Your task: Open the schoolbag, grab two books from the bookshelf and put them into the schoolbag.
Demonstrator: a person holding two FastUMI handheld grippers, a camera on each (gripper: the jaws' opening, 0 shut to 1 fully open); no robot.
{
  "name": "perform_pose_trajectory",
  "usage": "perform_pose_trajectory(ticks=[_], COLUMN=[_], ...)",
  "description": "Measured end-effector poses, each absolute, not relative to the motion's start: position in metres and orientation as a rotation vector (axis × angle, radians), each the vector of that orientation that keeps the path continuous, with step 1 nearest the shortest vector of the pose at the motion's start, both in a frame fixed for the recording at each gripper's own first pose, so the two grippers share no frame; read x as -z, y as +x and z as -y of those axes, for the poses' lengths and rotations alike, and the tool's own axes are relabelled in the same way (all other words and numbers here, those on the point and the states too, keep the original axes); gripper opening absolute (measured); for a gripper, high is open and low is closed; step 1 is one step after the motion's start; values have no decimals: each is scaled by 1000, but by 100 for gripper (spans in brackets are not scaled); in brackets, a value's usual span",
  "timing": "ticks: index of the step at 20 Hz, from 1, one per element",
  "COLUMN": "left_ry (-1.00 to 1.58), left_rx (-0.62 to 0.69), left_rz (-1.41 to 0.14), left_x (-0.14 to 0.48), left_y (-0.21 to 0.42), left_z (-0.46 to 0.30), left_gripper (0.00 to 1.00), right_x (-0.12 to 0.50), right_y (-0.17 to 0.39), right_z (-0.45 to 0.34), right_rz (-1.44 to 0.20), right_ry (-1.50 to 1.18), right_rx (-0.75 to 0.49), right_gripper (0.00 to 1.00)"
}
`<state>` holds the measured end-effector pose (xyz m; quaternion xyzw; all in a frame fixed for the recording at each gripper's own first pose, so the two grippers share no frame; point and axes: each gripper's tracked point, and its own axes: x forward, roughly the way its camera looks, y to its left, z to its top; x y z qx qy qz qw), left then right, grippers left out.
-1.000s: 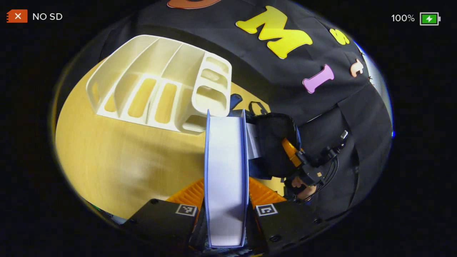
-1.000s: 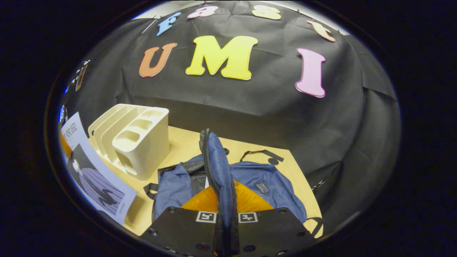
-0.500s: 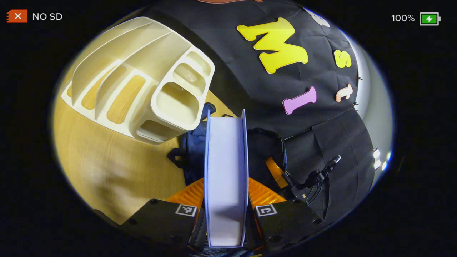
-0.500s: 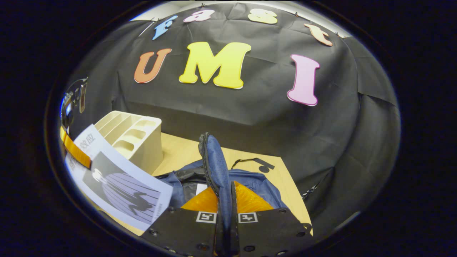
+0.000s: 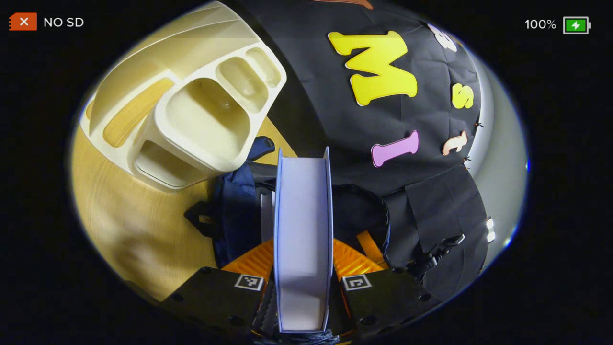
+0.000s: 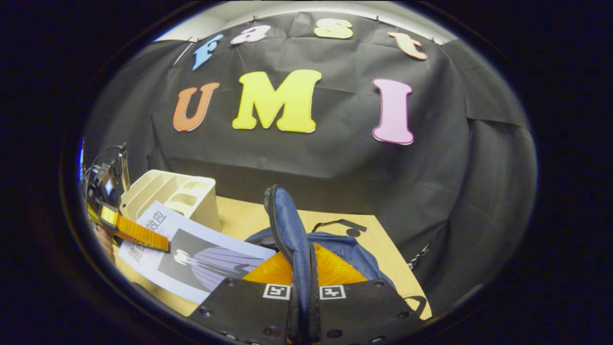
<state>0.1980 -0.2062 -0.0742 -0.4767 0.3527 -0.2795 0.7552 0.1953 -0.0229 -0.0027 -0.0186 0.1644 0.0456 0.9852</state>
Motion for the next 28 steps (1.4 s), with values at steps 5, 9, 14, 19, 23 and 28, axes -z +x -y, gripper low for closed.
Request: perform_pose_trajectory(ticks=[5, 9, 14, 19, 23, 28], left_ry=[-962, -1006, -1010, -1052, -1131, -1136], left_rx=[583, 581, 575, 581, 610, 620], left_rz=[-770, -787, -750, -757, -778, -714], left_x=[86, 95, 101, 121, 137, 151], left_y=[218, 232, 249, 265, 272, 278], left_z=[251, 282, 316, 350, 383, 395], left_gripper=[46, 46, 46, 46, 46, 46], right_x=[6, -4, -7, -12, -11, -12], right_y=[198, 197, 193, 194, 197, 201], right_z=[20, 12, -14, -21, -17, -12], right_rz=[-340, -337, -331, -322, -325, -301], right_ry=[5, -2, -94, -123, -84, -87], right_rx=[-88, -99, -162, -195, -213, -209], right_gripper=[7, 7, 7, 7, 7, 7])
